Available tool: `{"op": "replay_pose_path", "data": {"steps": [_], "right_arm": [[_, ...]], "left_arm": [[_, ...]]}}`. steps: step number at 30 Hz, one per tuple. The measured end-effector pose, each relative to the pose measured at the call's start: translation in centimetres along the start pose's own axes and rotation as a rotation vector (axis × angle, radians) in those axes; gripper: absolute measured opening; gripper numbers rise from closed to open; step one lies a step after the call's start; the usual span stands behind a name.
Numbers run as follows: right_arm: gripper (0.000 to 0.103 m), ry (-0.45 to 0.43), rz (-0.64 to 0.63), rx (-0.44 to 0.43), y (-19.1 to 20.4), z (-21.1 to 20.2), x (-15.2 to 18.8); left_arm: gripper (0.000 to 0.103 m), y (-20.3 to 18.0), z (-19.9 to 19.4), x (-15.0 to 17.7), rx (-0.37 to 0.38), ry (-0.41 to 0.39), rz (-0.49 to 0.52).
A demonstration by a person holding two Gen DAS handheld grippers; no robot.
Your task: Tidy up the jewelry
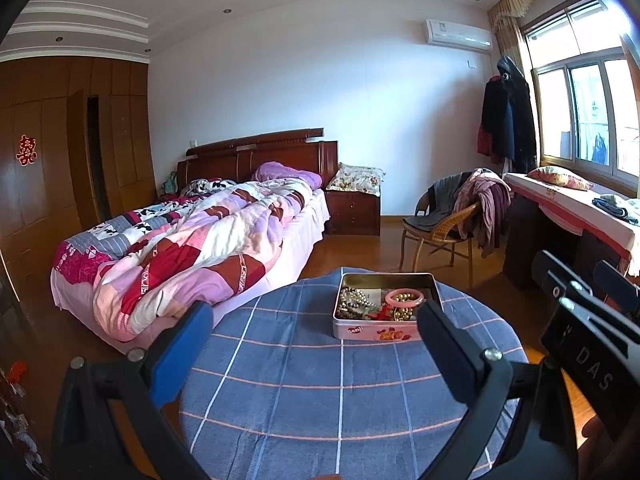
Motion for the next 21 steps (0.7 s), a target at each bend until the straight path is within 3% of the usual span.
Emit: {"op": "replay_pose_path", "data": {"steps": [21], "right_arm": [[0.078, -0.005, 0.015, 0.011, -0.14, -0.4, -0.02]], "left_arm": [[0.103, 0.24, 0.38, 0.29, -0.012, 0.006, -0.001]]}}
Point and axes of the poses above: each gripper's, at about its wrist camera, not at the fingertips, and z roughly the way its jaws point, y to its left, x to its underside, the point moved 7 cm from there along z, roughly the way its jaws point, and after that the axes turned 6 degrees about x, right-handed, at the moved point
